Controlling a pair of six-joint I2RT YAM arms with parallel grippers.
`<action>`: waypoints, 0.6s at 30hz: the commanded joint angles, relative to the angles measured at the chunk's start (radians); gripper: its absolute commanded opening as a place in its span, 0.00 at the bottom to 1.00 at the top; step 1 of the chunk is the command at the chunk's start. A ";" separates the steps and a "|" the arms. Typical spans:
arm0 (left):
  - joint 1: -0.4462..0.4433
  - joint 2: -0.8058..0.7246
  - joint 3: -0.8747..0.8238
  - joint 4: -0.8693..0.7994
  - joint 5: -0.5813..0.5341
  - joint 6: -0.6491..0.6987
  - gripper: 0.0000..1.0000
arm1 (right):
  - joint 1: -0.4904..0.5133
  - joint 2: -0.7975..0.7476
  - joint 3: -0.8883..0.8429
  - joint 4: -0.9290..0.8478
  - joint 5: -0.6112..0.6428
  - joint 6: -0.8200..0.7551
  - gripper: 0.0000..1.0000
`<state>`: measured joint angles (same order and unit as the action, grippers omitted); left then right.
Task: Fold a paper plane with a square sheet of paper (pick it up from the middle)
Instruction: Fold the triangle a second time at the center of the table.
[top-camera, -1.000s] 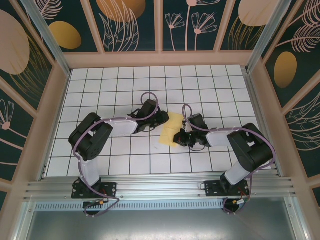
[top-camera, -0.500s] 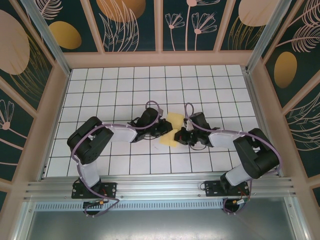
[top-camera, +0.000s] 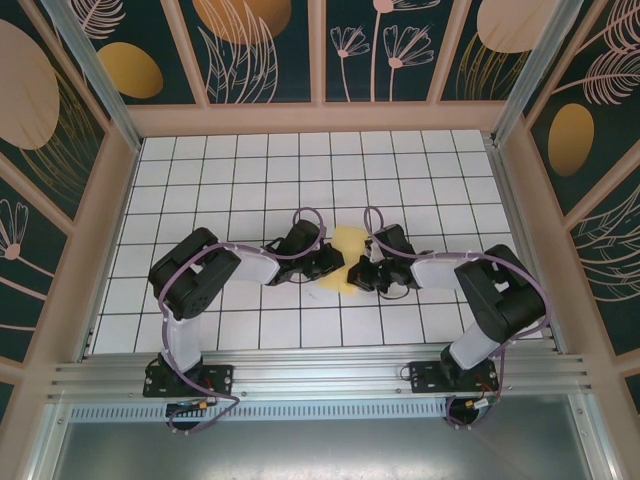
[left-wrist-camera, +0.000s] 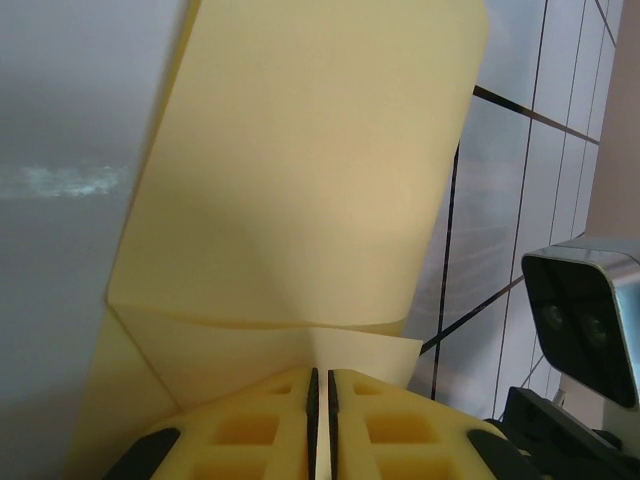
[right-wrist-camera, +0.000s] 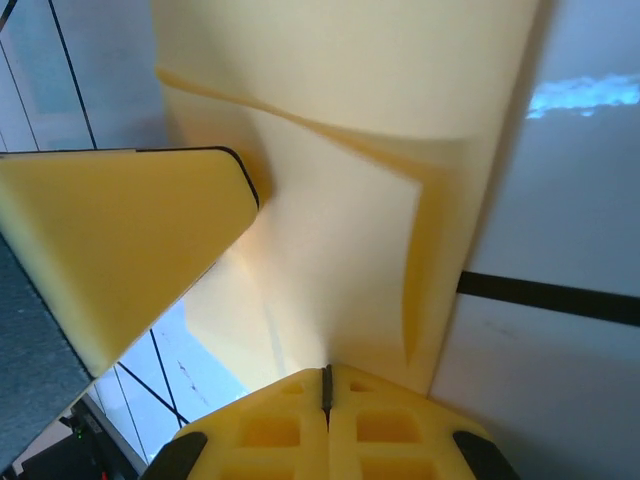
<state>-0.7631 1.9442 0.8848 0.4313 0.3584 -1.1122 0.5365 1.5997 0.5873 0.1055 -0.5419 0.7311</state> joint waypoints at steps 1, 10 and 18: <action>0.002 0.019 0.016 0.012 -0.013 0.005 0.14 | 0.005 0.012 -0.011 -0.046 0.035 -0.027 0.03; 0.003 0.027 0.019 -0.003 -0.015 0.015 0.14 | -0.004 -0.128 -0.028 -0.099 0.045 -0.041 0.14; 0.002 0.021 0.024 -0.003 -0.012 0.015 0.14 | -0.080 -0.117 -0.001 -0.040 0.106 0.036 0.33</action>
<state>-0.7631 1.9461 0.8886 0.4305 0.3576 -1.1110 0.4717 1.4624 0.5625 0.0479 -0.4641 0.7387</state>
